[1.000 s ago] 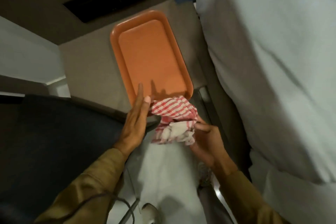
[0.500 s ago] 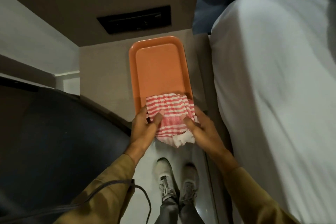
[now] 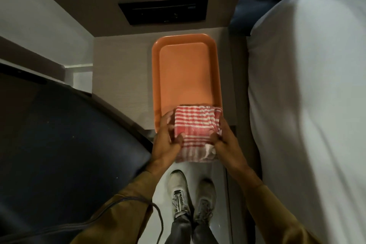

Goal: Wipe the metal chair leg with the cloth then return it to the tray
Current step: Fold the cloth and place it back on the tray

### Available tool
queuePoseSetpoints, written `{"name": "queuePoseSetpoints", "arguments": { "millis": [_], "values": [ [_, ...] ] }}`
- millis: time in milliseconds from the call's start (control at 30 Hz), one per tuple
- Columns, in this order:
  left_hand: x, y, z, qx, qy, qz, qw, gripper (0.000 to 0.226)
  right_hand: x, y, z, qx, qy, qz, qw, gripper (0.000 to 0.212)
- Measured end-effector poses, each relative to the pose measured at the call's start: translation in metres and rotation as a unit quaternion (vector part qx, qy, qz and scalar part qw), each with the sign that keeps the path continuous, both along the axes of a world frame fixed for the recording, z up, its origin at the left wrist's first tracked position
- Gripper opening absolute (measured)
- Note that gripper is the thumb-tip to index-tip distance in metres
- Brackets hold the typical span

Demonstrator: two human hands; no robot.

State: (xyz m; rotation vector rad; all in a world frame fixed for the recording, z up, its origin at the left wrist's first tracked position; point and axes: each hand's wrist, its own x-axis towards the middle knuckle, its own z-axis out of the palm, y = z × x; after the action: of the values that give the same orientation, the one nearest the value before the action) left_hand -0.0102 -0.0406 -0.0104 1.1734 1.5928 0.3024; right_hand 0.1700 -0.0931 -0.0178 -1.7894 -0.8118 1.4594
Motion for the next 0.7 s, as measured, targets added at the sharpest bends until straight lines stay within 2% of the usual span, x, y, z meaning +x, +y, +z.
{"name": "queuePoseSetpoints", "arguments": {
  "millis": [67, 133, 233, 300, 333, 367, 433, 500, 533, 567, 633, 667, 700],
  "values": [
    [0.002, 0.013, 0.000, 0.044, 0.010, 0.008, 0.999, 0.076, 0.002, 0.017, 0.002, -0.006, -0.020, 0.043, 0.999, 0.078],
    [0.003, 0.023, -0.004, 0.099, 0.013, 0.006, 0.995, 0.075, 0.002, 0.033, 0.000, 0.017, -0.062, 0.062, 0.996, 0.084],
    [0.000, 0.035, -0.021, 0.136, 0.027, -0.024, 0.990, 0.073, -0.006, 0.048, -0.011, 0.066, -0.121, 0.084, 0.987, 0.066],
    [0.003, 0.037, -0.030, 0.110, 0.020, -0.040, 0.993, 0.067, -0.016, 0.050, -0.021, 0.055, -0.110, 0.079, 0.989, 0.056],
    [0.006, 0.038, -0.030, 0.079, -0.010, -0.015, 0.997, 0.058, -0.020, 0.050, -0.026, 0.036, -0.092, 0.065, 0.993, 0.052],
    [0.011, 0.039, -0.030, 0.032, -0.062, 0.049, 0.996, 0.049, -0.024, 0.051, -0.029, 0.007, -0.077, 0.055, 0.995, 0.051],
    [0.015, 0.041, -0.033, -0.023, -0.097, 0.107, 0.989, 0.050, -0.027, 0.055, -0.034, -0.069, -0.113, 0.055, 0.990, 0.057],
    [0.009, 0.046, -0.039, -0.031, -0.013, 0.035, 0.999, 0.062, -0.027, 0.056, -0.042, -0.099, -0.191, 0.087, 0.973, 0.068],
    [0.003, 0.047, -0.044, -0.010, 0.083, -0.063, 0.995, 0.069, -0.026, 0.056, -0.045, -0.093, -0.243, 0.131, 0.957, 0.076],
    [-0.001, 0.048, -0.049, 0.015, 0.190, -0.194, 0.962, 0.079, -0.025, 0.055, -0.048, -0.077, -0.303, 0.201, 0.928, 0.087],
    [-0.004, 0.043, -0.057, 0.057, 0.331, -0.383, 0.861, 0.097, -0.020, 0.046, -0.054, -0.044, -0.406, 0.319, 0.855, 0.101],
    [-0.002, 0.039, -0.058, 0.065, 0.356, -0.421, 0.831, 0.099, -0.017, 0.043, -0.056, -0.031, -0.430, 0.344, 0.834, 0.102],
    [0.001, 0.035, -0.058, 0.070, 0.372, -0.434, 0.817, 0.096, -0.015, 0.042, -0.057, -0.024, -0.443, 0.356, 0.823, 0.102]
  ]
}}
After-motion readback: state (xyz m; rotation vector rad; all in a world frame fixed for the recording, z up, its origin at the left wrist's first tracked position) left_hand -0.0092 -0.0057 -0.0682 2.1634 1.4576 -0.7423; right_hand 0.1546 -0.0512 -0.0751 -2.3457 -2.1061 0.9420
